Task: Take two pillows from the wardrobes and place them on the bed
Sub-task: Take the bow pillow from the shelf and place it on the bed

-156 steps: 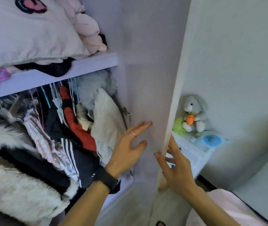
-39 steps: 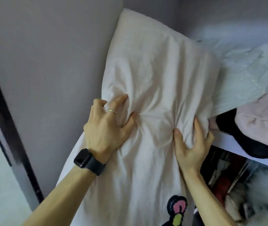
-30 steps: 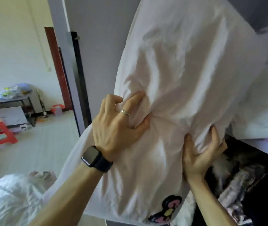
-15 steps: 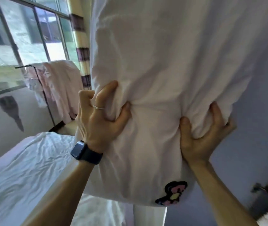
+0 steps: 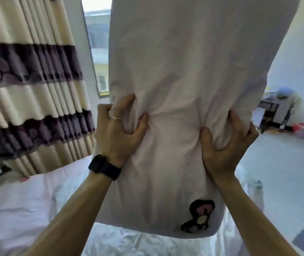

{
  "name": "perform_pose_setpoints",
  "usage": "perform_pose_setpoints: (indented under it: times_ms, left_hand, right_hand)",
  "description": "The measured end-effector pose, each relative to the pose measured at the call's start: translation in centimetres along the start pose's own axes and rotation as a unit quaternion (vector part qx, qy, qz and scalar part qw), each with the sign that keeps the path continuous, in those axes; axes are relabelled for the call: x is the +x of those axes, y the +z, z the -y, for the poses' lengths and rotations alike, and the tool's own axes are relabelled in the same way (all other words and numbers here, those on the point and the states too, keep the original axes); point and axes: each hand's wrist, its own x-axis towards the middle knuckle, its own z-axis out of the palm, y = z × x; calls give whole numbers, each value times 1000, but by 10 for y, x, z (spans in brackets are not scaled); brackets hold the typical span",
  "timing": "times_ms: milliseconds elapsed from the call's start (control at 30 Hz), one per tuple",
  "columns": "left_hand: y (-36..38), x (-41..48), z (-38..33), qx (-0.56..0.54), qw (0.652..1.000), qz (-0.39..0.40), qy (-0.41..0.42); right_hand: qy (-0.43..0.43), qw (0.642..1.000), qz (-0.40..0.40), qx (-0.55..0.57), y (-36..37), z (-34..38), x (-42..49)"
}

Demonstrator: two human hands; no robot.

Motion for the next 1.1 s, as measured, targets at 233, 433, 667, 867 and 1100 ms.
perform_pose_setpoints:
  times_ms: [233, 433, 667, 867, 1100]
  left_hand:
    - [-79, -17, 81, 161, 984, -12, -69]
    - [-149, -68, 108, 291, 940, -20, -179]
    - [-232, -173, 120, 421, 860, -42, -287]
    - [-292, -281, 133, 450, 791, -19, -413]
    - [-346, -373, 180, 431, 723, 74, -535]
  right_hand:
    - [55, 982, 110, 141, 106, 27, -70]
    - [112, 931, 253, 239, 153, 55, -142]
    - [173, 830, 454, 275, 146, 95, -251]
    - [188, 749, 590, 235, 110, 112, -355]
    - [212, 668, 703, 119, 93, 133, -456]
